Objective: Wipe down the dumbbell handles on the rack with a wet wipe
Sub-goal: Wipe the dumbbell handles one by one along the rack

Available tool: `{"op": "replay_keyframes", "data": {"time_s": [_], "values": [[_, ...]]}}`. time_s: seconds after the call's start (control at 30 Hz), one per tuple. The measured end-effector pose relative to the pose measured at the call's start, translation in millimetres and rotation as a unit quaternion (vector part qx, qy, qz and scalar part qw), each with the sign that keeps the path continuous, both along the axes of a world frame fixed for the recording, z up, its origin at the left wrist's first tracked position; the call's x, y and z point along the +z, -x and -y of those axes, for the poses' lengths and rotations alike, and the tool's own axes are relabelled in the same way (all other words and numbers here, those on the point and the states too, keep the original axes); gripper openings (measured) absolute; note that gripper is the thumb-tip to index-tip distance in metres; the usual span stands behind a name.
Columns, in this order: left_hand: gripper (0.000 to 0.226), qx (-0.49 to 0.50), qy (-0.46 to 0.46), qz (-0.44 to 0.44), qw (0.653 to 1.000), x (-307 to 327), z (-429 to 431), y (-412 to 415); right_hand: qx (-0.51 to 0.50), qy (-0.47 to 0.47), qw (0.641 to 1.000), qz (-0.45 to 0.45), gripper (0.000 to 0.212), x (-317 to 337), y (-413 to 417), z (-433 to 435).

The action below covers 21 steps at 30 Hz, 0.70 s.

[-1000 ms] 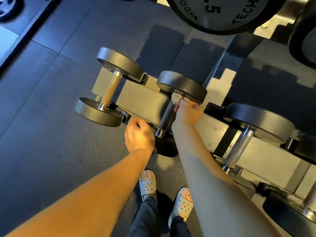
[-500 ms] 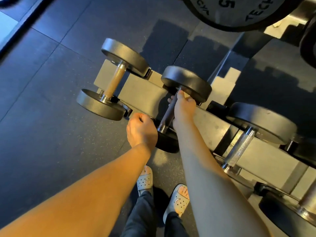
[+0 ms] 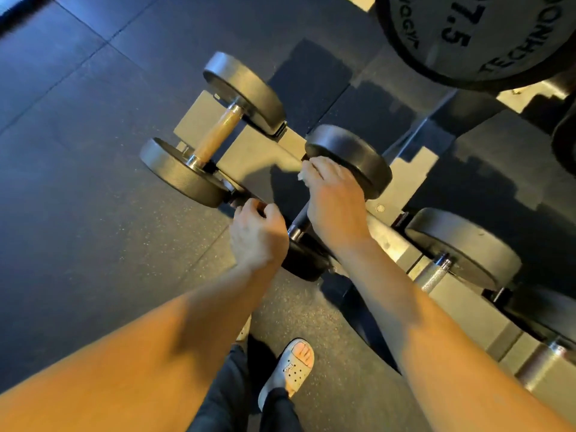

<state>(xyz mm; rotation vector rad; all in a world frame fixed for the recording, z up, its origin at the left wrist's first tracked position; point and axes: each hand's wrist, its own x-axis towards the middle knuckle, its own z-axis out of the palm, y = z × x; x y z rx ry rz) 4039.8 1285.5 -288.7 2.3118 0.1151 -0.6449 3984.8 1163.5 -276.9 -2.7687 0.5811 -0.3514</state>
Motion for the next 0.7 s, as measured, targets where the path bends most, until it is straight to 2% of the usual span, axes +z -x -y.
{"op": "replay_keyframes", "data": {"time_s": [0.07, 0.13, 0.23, 0.33, 0.37, 0.43, 0.53, 0.6, 0.7], "values": [[0.026, 0.011, -0.008, 0.004, 1.000, 1.1, 1.3, 0.4, 0.091, 0.046, 0.990, -0.099, 0.032, -8.0, -4.2, 17.4], [0.029, 0.002, -0.006, 0.011, 1.000, 1.1, 0.9, 2.1, 0.156, 0.104, 0.970, -0.156, 0.036, -15.2, 5.6, 27.3], [0.034, -0.009, -0.002, 0.029, 1.000, 1.0, -1.4, 3.1, 0.256, 0.101, 0.946, -0.171, 0.038, -17.3, 27.4, 16.0], [0.037, -0.019, -0.001, 0.032, 0.999, 0.9, -3.2, 3.3, 0.352, 0.064, 0.923, -0.140, 0.035, -14.0, 39.8, 5.5], [0.036, -0.019, 0.001, 0.031, 0.999, 0.3, -3.7, 3.2, 0.350, 0.073, 0.928, -0.108, 0.032, -11.7, 35.7, 10.4], [0.035, -0.015, 0.006, 0.028, 0.999, -0.1, -3.4, 3.0, 0.282, 0.082, 0.953, -0.070, 0.032, -5.4, 24.2, 24.1], [0.032, -0.007, 0.003, 0.017, 1.000, 1.6, -1.7, 2.9, 0.175, 0.088, 0.976, -0.095, 0.040, -14.0, 15.8, 20.7], [0.028, -0.010, 0.001, 0.015, 1.000, 2.3, -0.8, 3.3, 0.192, 0.077, 0.973, -0.104, 0.042, -30.3, 30.1, 2.5], [0.030, -0.006, -0.005, 0.014, 1.000, 2.8, -0.8, 2.1, 0.225, 0.004, 0.973, -0.040, 0.043, -30.1, 49.9, 0.3]]}}
